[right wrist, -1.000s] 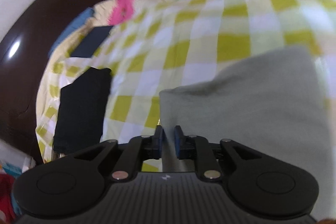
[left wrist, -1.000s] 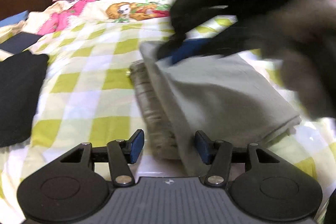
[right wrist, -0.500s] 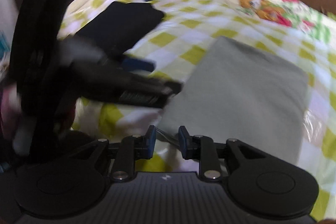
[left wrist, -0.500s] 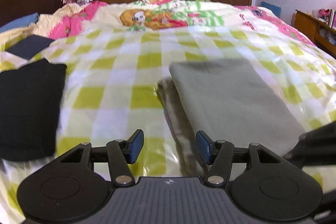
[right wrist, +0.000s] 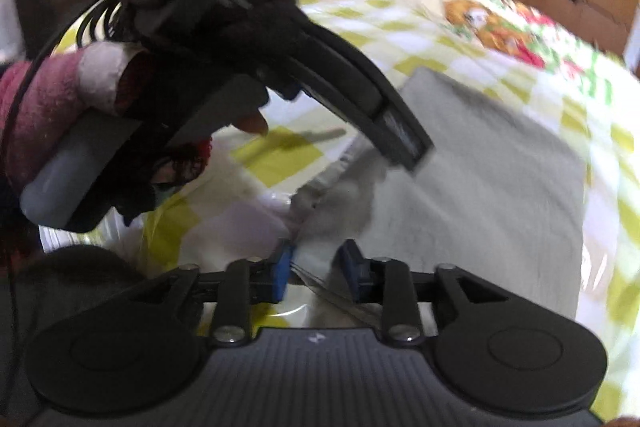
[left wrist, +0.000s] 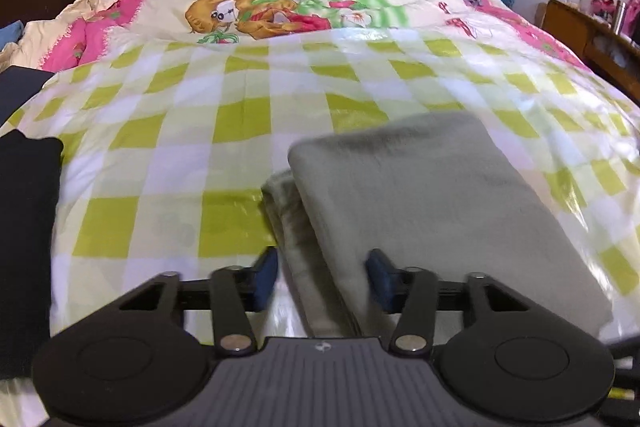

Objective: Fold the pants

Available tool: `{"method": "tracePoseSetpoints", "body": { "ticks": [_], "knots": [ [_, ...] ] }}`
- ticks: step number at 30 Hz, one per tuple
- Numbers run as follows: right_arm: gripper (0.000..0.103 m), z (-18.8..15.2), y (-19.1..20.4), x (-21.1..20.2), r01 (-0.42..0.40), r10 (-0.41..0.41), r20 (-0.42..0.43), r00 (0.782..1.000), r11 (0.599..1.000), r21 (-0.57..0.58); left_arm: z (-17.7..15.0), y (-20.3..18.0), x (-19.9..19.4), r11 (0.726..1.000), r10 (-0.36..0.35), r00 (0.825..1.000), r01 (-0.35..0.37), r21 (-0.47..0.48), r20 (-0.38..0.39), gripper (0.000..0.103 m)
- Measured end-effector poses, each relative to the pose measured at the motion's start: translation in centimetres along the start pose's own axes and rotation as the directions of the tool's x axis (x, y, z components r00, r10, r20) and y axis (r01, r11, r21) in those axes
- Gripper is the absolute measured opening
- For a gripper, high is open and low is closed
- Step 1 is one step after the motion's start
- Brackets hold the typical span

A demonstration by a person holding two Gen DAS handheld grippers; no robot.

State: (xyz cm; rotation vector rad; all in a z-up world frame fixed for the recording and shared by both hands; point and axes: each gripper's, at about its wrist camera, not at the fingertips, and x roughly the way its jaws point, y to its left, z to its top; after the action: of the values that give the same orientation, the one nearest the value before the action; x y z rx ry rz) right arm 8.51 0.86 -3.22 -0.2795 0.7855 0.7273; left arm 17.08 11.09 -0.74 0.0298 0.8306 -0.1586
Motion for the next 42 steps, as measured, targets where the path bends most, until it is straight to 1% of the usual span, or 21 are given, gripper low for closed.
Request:
{"method": "tracePoseSetpoints", "body": {
  "ticks": [1,2,3,4,7,9,11,13,15,18,19,22,23,25,27,29,32,35,37,39,42],
  "knots": [
    [0.008,0.2,-0.6,-0.3,-0.025,0.025,0.003,1.000,0.999,0.047,0.5,0.2,0.2,1.000,-0.001,1.000,0.001,-0.009,0.000,0.046],
    [0.007,0.4,-1.1,-0.6,-0.045,0.044,0.007,0.999,0.996,0.082,0.9,0.5,0.4,1.000,-0.007,1.000,0.007,-0.018,-0.002,0.035],
    [0.007,0.7,-1.6,-0.9,-0.064,0.063,0.015,0.998,0.991,0.114,1.4,0.8,0.7,0.999,-0.021,1.000,0.021,-0.028,-0.007,0.032],
    [0.006,1.2,-1.9,-1.3,-0.078,0.076,0.026,0.997,0.987,0.137,1.9,0.9,1.0,0.999,-0.024,1.000,0.024,-0.033,-0.011,0.030],
    [0.006,2.7,-2.3,-2.7,-0.107,0.095,0.080,0.992,0.981,0.159,2.8,0.8,1.1,1.000,0.010,1.000,-0.010,-0.003,0.007,0.026],
    [0.006,3.7,-1.9,-3.5,-0.112,0.094,0.122,0.988,0.983,0.148,3.1,0.9,1.0,0.999,0.026,0.999,-0.027,0.018,0.024,0.026],
    [0.006,4.3,-1.2,-3.4,-0.113,0.094,0.143,0.985,0.984,0.136,3.2,1.1,1.1,0.998,0.048,0.998,-0.049,0.038,0.033,0.026],
    [0.006,4.5,-1.0,-1.8,-0.126,0.105,0.133,0.986,0.980,0.154,3.2,1.3,1.8,0.997,0.063,0.998,-0.064,0.045,0.026,0.026],
    [0.006,4.5,-0.8,0.8,-0.147,0.131,0.098,0.987,0.972,0.181,3.0,1.5,2.7,0.994,0.080,0.997,-0.081,0.067,0.022,0.026],
    [0.007,3.9,0.2,3.0,-0.129,0.120,0.063,0.991,0.977,0.168,2.9,1.9,3.6,0.991,0.096,0.995,-0.098,0.089,0.023,0.026],
    [0.013,3.9,0.3,3.2,-0.134,0.126,0.058,0.990,0.976,0.169,2.9,2.0,3.7,0.990,0.102,0.994,-0.104,0.097,0.026,0.026],
    [0.018,4.0,0.2,2.1,-0.147,0.137,0.073,0.988,0.978,0.151,2.8,2.4,4.4,0.984,0.131,0.991,-0.133,0.119,0.021,0.036],
    [0.026,4.1,0.0,1.5,-0.142,0.133,0.073,0.988,0.979,0.143,2.8,2.6,4.5,0.983,0.144,0.989,-0.145,0.116,0.021,0.038],
    [0.035,4.0,-0.8,0.0,-0.130,0.118,0.086,0.989,0.980,0.150,3.1,3.1,4.2,0.982,0.163,0.986,-0.165,0.097,0.030,0.038],
    [0.036,3.4,-2.0,-2.0,-0.122,0.103,0.117,0.988,0.977,0.175,3.4,3.6,3.8,0.979,0.186,0.981,-0.189,0.071,0.048,0.038],
    [0.038,2.8,-3.0,-3.1,-0.083,0.059,0.126,0.990,0.976,0.199,3.7,3.8,3.5,0.979,0.194,0.979,-0.197,0.053,0.064,0.038],
    [0.039,2.3,-4.9,-3.2,0.003,-0.028,0.108,0.994,0.974,0.225,4.0,3.0,3.3,0.980,0.187,0.979,-0.191,0.051,0.087,0.038],
    [0.039,2.0,-6.2,-2.4,0.066,-0.082,0.049,0.995,0.962,0.264,3.8,1.6,3.2,0.980,0.175,0.979,-0.183,0.073,0.104,0.038],
    [0.039,1.5,-6.4,-2.0,0.097,-0.105,0.019,0.994,0.963,0.252,3.6,0.7,3.7,0.975,0.182,0.979,-0.192,0.111,0.093,0.038],
    [0.039,1.4,-6.4,-1.2,0.131,-0.133,-0.010,0.991,0.963,0.234,3.2,0.2,4.8,0.964,0.210,0.976,-0.216,0.156,0.055,0.038],
    [0.039,1.5,-6.4,-0.9,0.137,-0.137,-0.018,0.990,0.960,0.243,3.0,0.4,5.4,0.959,0.225,0.974,-0.228,0.167,0.037,0.041]
  ]
}}
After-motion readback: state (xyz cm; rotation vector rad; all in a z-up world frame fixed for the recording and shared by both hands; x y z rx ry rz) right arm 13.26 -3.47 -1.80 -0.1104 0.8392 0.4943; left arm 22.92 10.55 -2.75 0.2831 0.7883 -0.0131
